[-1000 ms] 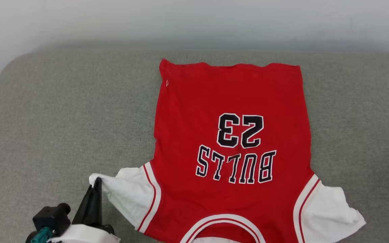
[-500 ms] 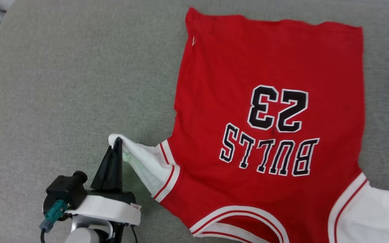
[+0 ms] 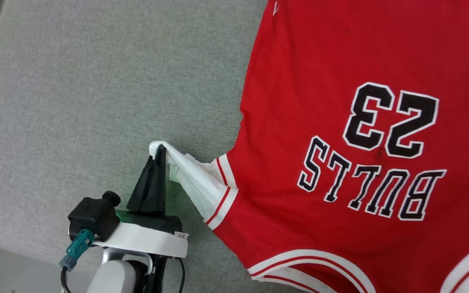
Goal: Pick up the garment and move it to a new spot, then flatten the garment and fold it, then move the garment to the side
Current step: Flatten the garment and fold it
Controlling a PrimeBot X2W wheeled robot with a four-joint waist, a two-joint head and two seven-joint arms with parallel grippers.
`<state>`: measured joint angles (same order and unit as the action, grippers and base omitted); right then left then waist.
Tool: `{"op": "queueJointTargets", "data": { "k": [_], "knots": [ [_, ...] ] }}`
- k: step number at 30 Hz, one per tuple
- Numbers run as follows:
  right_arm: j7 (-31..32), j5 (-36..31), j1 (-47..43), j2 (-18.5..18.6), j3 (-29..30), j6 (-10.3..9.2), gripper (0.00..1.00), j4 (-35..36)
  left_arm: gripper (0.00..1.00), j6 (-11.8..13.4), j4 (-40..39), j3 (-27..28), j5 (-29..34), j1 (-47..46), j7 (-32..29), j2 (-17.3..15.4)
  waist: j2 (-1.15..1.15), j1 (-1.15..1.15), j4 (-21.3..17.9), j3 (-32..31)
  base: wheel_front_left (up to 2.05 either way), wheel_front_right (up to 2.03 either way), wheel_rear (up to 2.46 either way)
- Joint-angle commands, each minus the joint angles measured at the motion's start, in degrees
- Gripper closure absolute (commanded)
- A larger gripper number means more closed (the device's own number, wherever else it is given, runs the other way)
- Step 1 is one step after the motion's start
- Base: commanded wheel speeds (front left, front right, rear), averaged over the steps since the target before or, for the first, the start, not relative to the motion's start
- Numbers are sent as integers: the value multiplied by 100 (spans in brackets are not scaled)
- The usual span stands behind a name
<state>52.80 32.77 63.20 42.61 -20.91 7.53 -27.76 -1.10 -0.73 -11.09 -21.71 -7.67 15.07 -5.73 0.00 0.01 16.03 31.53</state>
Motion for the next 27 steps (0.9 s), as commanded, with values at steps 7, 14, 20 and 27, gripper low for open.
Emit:
{"op": "queueJointTargets", "data": {
  "k": [7, 14, 20, 27],
  "knots": [
    [188, -286, -72, -228, 52, -6, 0, -436, 100, -171, -36, 76, 127, -183, 14, 188, 0, -1, 268, 429, 0, 0, 0],
    [455, -265, -542, -343, 20, -5, 56, -665, 100, -226, 0, 178, 205, -177, 14, 254, 0, -1, 253, 484, 0, 0, 0],
    [14, -357, -327, -228, 69, -8, 100, -408, 100, -249, 102, 280, 289, -127, 14, 270, 0, -1, 128, 272, 0, 0, 0],
    [-641, -154, -223, -161, -397, -8, 100, 60, 100, -278, 225, 553, 395, 92, 14, 273, 0, -1, -222, -289, 0, 0, 0]
  ]
}}
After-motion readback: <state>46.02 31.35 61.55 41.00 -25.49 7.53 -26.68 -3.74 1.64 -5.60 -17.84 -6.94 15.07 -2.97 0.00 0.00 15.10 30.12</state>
